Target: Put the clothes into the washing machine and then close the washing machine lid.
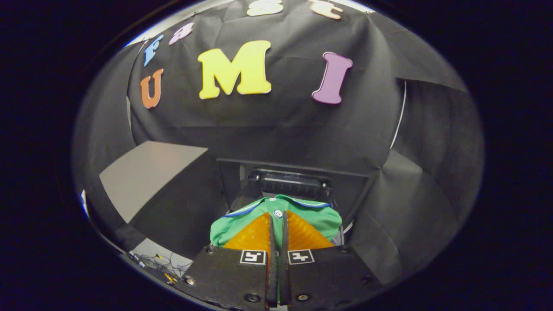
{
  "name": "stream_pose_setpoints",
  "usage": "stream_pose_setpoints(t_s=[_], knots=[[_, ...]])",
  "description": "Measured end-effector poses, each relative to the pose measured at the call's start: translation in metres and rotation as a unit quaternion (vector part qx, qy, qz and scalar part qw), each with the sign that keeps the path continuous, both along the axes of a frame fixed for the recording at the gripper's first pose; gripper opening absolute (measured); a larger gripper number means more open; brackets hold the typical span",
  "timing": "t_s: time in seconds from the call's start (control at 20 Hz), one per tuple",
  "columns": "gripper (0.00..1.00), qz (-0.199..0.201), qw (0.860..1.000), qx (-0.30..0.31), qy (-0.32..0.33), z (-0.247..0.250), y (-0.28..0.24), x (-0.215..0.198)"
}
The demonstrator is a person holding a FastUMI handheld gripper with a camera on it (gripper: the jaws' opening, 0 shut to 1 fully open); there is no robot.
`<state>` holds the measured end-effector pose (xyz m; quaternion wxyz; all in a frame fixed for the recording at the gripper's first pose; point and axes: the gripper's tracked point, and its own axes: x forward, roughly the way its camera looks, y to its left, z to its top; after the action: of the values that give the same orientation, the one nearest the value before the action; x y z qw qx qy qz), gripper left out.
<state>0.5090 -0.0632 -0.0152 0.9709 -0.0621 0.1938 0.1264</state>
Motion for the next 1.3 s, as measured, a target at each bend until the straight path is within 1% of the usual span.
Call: stream_pose_setpoints(t_s=[0.25,0.4,0.6,0.8,1.05,1.3], knots=[[0.06,0.025,0.998,-0.027,0.052,-0.061,0.013,0.021],[0.06,0.029,0.995,-0.028,0.089,-0.101,0.018,0.032],[0.06,0.023,0.990,-0.027,0.136,-0.148,0.024,0.048],[0.06,0.009,0.983,-0.024,0.180,-0.192,0.025,0.057],[0.06,-0.024,0.970,-0.001,0.243,-0.243,0.020,0.058],[0.06,-0.047,0.957,0.005,0.286,-0.277,0.016,0.055]])
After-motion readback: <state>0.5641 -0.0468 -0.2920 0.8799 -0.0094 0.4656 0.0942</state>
